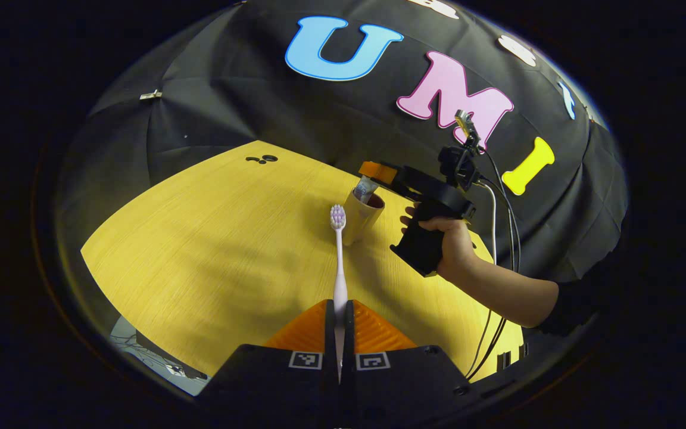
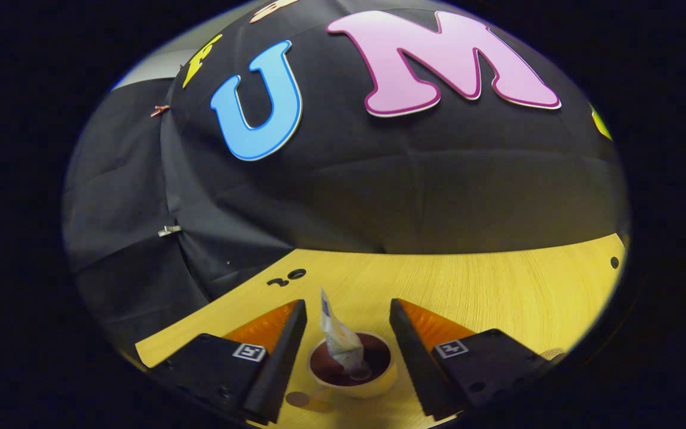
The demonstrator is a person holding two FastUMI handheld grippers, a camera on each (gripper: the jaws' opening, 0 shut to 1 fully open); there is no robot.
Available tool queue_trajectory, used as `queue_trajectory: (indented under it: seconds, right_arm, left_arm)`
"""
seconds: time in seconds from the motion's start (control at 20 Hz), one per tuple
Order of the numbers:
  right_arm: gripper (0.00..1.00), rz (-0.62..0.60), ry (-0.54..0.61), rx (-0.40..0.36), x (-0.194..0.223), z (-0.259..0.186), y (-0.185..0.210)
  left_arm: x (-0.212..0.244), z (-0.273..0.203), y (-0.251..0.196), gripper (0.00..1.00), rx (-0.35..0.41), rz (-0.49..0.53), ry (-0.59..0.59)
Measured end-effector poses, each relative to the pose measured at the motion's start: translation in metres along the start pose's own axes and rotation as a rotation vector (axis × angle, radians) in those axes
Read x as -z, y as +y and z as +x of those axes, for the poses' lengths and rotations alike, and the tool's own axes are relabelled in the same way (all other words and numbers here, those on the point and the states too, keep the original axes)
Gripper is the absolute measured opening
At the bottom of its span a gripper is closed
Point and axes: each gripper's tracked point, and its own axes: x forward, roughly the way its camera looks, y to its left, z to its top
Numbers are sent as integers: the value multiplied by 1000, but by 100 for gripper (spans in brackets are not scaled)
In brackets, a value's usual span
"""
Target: Put the toothbrush and toothpaste on the desktop into the cup, then pick up the cup and place it on the coaster on the desktop.
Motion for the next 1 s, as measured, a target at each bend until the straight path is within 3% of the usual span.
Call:
queue_trajectory:
  seconds: [0.05, 0.1, 0.35, 0.4, 0.45, 0.65, 0.75, 0.8, 1.0]
  right_arm:
    - [95, 6, -7, -1, -7, -7, -2]
    - [97, 8, -20, 7, -15, -17, -8]
    - [98, -3, -70, 90, -42, -80, -54]
    - [98, 1, -84, 122, -45, -93, -69]
    - [98, 7, -93, 154, -49, -107, -84]
    - [98, -5, -78, 254, -51, -149, -135]
    - [98, -1, -110, 300, -63, -165, -156]
    - [98, -4, -125, 326, -68, -174, -166]
    - [98, -24, -154, 411, -76, -202, -201]
  left_arm:
    - [-5, 3, -5, 6, 9, 11, -11]
    - [-12, 5, -9, 6, 18, 28, -25]
    - [-68, 31, -41, 6, 95, 84, -152]
    - [-83, 38, -47, 11, 114, 89, -184]
    - [-97, 44, -53, 6, 131, 94, -211]
    - [-142, 73, -70, 6, 202, 87, -304]
    - [-162, 90, -71, 11, 219, 93, -352]
    - [-170, 99, -71, 6, 225, 97, -370]
    - [-195, 139, -66, 6, 243, 103, -443]
